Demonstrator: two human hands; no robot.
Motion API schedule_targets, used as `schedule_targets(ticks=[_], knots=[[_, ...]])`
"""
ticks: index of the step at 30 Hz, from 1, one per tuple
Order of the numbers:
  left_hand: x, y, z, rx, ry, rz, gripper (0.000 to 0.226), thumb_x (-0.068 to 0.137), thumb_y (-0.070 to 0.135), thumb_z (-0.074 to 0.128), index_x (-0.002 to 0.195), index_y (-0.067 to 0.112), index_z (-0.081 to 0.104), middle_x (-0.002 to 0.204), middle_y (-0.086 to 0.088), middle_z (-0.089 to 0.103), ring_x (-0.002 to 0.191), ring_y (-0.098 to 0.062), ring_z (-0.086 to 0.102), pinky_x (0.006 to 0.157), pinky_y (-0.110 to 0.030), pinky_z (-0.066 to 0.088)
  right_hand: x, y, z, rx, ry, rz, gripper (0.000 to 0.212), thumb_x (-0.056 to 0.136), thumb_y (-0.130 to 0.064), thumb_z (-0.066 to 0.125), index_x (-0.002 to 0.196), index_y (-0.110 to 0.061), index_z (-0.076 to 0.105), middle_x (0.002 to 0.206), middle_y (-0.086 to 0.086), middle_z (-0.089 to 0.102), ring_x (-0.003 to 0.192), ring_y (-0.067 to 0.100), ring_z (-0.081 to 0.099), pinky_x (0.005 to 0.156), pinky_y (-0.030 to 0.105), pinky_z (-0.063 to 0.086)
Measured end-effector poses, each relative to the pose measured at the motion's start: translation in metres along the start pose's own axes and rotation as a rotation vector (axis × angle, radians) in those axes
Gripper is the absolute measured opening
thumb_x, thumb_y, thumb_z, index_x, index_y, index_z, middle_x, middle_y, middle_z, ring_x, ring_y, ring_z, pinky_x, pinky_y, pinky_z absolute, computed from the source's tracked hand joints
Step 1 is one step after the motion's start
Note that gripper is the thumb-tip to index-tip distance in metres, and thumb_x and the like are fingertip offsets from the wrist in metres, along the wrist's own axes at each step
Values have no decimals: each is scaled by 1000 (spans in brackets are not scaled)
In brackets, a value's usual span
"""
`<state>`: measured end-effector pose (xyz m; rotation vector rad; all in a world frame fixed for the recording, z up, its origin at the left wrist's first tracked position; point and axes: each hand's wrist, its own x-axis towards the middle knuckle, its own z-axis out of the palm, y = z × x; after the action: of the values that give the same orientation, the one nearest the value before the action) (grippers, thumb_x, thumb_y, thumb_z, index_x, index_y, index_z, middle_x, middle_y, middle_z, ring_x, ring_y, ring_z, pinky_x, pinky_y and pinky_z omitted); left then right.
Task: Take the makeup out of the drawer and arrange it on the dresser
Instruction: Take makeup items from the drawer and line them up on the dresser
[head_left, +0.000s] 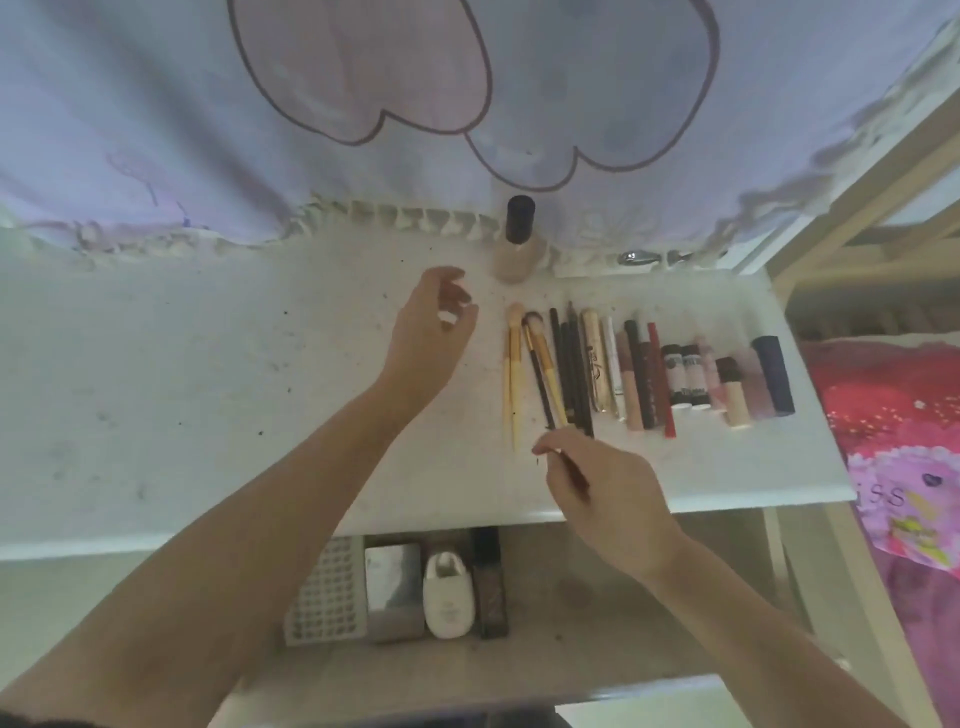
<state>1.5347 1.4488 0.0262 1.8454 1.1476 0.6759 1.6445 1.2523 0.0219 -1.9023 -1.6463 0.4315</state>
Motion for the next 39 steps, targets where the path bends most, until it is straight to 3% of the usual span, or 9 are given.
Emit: schedule_targets(ticks=[2, 5, 8, 11, 16, 21, 28, 34, 39], knots=[[-70, -16, -12, 37, 51, 62, 2, 91, 28, 54, 90, 30, 53, 77, 14, 57, 73, 2, 54, 67, -9, 44, -35, -1, 17, -5, -208, -7, 20, 92, -31, 42, 99, -26, 61, 75, -15, 64, 55, 0, 55, 55, 3, 37], [-174, -48, -12, 126, -97, -17, 24, 91, 39, 49, 68, 33, 47, 57, 13, 48, 56, -2, 48, 54, -12, 35, -70, 12, 60, -79, -503, 113, 26, 95, -34, 38, 116, -30, 54, 108, -8, 63, 93, 13, 62, 74, 22, 44], [-220, -96, 16, 416, -364, -60, 21, 98, 28, 43, 96, 20, 63, 91, 3, 64, 89, -14, 59, 76, -29, 43, -70, 27, 99, -129, -597, 295, 48, 97, -28, 41, 143, -26, 29, 126, 9, 52, 101, 29, 59, 74, 31, 44], [-219, -129, 38, 679, -430, -104, 35, 97, 25, 36, 130, 20, 47, 133, -1, 48, 121, -21, 44, 95, -34, 40, -56, 35, 129, -136, -593, 345, 48, 98, -23, 39, 143, -14, 24, 127, 15, 50, 102, 32, 56, 73, 31, 44], [-211, -150, 60, 806, -523, -217, 42, 90, 29, 46, 130, 17, 42, 137, -7, 39, 121, -28, 44, 90, -42, 47, -42, 32, 144, -179, -531, 301, 35, 99, -21, 37, 132, -12, 40, 132, 12, 47, 115, 30, 48, 92, 36, 45], [-205, -154, 57, 687, -513, -273, 39, 86, 30, 47, 123, 20, 50, 128, -8, 44, 115, -30, 46, 90, -44, 47, -61, 23, 146, -205, -551, 275, 55, 98, -25, 39, 149, -27, 16, 141, 15, 34, 116, 34, 46, 87, 38, 48], [-212, -144, 37, 398, -560, -421, 32, 85, 27, 54, 114, 12, 49, 113, -9, 60, 107, -28, 55, 91, -41, 46, -59, 16, 156, -128, -446, 357, 50, 96, -24, 45, 142, -19, 28, 136, 17, 39, 116, 34, 44, 85, 38, 46], [-218, -141, 31, 358, -535, -440, 35, 83, 21, 62, 115, 11, 53, 109, -7, 61, 102, -24, 56, 91, -36, 45, -48, 20, 147, -5, -515, 372, 58, 92, -27, 57, 140, -13, 28, 133, 14, 49, 115, 33, 52, 88, 36, 47], [-227, -137, 18, 281, -515, -389, 38, 80, 18, 64, 116, 16, 53, 109, 1, 62, 100, -15, 56, 80, -18, 41, -56, 15, 128, 74, -657, 299, 57, 86, -32, 65, 135, -15, 42, 132, 9, 54, 119, 25, 52, 91, 25, 41]])
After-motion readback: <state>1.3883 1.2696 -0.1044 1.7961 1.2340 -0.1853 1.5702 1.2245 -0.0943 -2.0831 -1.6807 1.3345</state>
